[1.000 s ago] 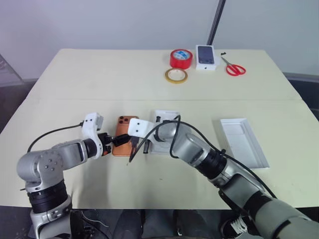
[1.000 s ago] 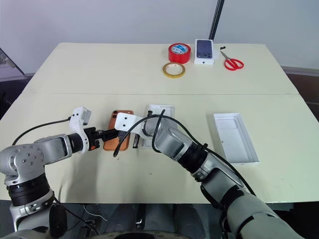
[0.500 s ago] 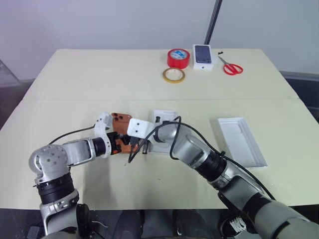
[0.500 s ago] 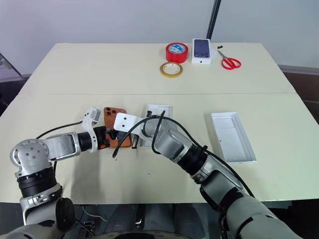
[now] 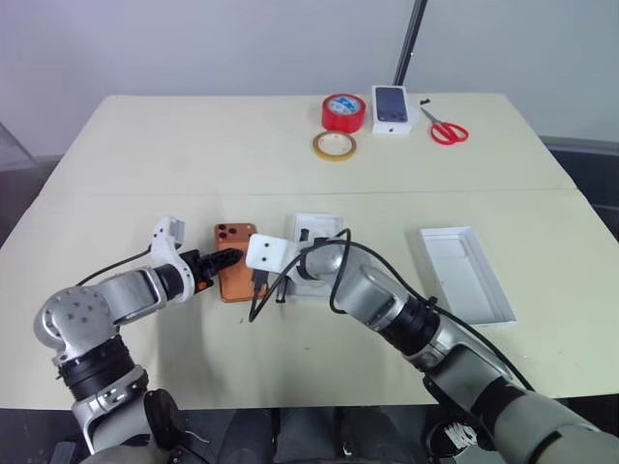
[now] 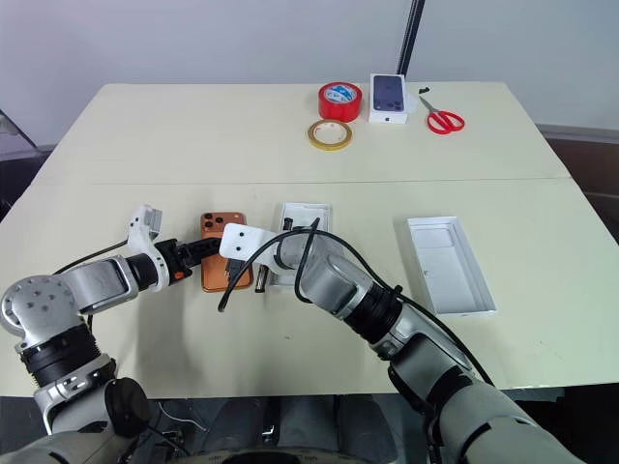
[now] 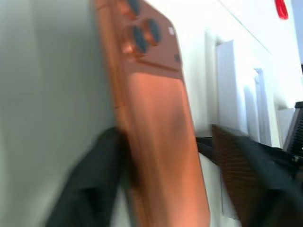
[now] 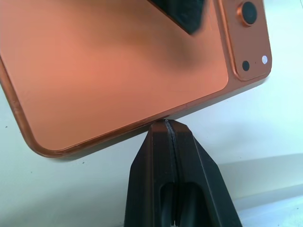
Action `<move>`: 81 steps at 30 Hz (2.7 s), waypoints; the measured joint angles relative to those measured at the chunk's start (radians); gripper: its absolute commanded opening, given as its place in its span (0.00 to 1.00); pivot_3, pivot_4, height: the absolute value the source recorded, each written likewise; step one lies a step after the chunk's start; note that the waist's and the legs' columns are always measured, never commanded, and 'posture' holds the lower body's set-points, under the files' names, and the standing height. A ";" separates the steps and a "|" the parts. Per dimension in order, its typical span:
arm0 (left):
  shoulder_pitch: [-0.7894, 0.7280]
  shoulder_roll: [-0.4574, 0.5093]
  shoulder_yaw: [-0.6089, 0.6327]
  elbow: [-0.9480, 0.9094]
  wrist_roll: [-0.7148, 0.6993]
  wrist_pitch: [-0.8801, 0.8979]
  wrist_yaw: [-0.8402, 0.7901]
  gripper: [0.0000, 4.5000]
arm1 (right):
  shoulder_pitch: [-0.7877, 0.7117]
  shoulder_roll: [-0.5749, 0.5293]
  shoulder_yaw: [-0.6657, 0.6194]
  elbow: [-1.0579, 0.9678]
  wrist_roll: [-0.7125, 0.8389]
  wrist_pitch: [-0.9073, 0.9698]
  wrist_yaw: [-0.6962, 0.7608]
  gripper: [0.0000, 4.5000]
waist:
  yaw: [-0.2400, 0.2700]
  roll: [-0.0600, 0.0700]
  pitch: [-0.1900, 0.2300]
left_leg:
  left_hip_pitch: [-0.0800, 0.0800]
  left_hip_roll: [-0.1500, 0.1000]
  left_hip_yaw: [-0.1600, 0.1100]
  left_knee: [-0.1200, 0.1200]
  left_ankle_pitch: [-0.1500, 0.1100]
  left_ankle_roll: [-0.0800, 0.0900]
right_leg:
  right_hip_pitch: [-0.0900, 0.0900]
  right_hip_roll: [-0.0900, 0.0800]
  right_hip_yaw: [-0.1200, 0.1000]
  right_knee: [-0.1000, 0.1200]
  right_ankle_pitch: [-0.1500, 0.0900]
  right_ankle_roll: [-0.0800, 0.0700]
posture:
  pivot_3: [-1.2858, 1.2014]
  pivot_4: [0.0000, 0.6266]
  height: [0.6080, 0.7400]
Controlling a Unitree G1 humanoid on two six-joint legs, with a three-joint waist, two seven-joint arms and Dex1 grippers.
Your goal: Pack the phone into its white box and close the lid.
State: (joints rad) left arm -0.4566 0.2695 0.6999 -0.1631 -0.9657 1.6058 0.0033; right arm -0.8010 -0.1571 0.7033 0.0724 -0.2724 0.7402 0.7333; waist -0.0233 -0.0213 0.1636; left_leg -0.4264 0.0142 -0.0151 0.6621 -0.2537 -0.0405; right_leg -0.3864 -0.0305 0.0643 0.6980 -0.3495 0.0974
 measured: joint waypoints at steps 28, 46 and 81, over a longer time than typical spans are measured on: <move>-0.170 -0.391 -0.083 0.084 -0.350 -0.090 0.444 0.02 | 0.349 -0.458 -0.684 -0.551 0.417 0.237 0.128 0.00 | 0.009 -0.004 0.003 | -0.010 -0.003 -0.007 0.001 0.000 0.000 | -0.002 -0.001 -0.009 -0.005 0.000 0.000 | 0.52 0.24 0.83; -0.122 -0.308 -0.217 0.131 -0.403 -0.234 0.487 0.02 | 0.432 -0.516 -0.724 -0.588 0.530 0.230 0.036 0.00 | 0.014 -0.004 0.003 | -0.011 -0.003 -0.008 0.002 0.004 -0.005 | -0.001 0.000 -0.009 -0.006 0.000 0.000 | 0.52 0.24 0.83; -0.047 0.281 -0.696 0.019 -0.104 -0.392 0.007 0.01 | 0.293 -0.506 -0.378 -0.427 0.393 0.217 -0.133 0.00 | 0.012 -0.004 0.003 | -0.011 -0.003 -0.009 0.002 0.006 -0.007 | -0.001 0.001 -0.009 -0.005 0.000 0.000 | 0.52 0.24 0.83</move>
State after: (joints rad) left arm -0.5036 0.5501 0.0036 -0.1441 -1.0700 1.2137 0.0105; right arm -0.5078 -0.6632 0.3249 -0.3545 0.1206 0.9576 0.6007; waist -0.0111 -0.0248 0.1664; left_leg -0.4370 0.0116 -0.0240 0.6640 -0.2482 -0.0478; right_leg -0.3875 -0.0294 0.0552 0.6926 -0.3495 0.0971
